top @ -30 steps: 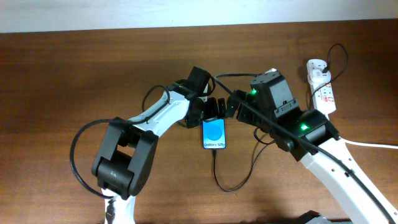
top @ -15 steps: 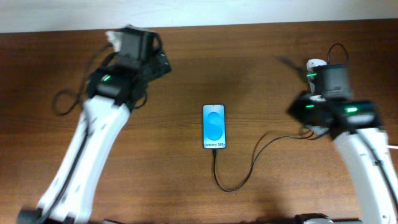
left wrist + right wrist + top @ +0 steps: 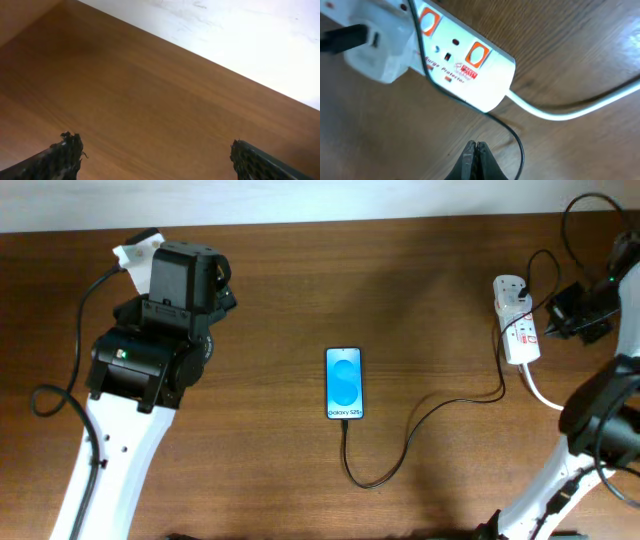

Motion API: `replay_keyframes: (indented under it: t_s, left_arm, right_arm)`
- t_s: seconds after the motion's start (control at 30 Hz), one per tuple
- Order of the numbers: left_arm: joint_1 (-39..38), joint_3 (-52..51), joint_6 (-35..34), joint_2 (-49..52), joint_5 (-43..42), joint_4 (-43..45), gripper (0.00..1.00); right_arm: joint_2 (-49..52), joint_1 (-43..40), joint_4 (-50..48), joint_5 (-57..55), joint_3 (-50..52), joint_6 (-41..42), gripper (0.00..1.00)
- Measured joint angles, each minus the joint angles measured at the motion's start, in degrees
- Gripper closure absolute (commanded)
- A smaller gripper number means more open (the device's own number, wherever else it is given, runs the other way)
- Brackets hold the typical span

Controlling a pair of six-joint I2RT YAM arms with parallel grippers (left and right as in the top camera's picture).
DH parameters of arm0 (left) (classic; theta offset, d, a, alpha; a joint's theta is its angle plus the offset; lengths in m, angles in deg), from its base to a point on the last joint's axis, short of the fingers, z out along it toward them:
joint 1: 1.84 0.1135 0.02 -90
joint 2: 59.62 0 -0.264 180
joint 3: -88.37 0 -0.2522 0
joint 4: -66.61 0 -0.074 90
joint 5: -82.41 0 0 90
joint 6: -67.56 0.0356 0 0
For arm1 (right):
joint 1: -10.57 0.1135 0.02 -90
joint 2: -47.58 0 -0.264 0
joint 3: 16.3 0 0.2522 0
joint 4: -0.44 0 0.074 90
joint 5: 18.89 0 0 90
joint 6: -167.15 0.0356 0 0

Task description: Plug charger to phone and switch on socket

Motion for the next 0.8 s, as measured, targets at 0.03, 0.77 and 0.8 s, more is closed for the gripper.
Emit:
replay_keyframes:
  t_s: [0.03,0.77,0.8]
  left_arm:
    - [0.0,0.0,0.0,0.0,0.0,-0.02,0.01]
    - [0.0,0.0,0.0,0.0,0.2,-0.02,0.01]
    - [0.0,0.0,0.0,0.0,0.2,-0.02,0.01]
  right_arm:
    - [1.73,0.0,-0.76,0.83,0.0,-0.17,0.96]
    - [10.16,0.85,-20.22,6.82,0.02,7.37,0.96]
    - [10.16,0.85,-20.33,6.69,0.02,7.41,0.96]
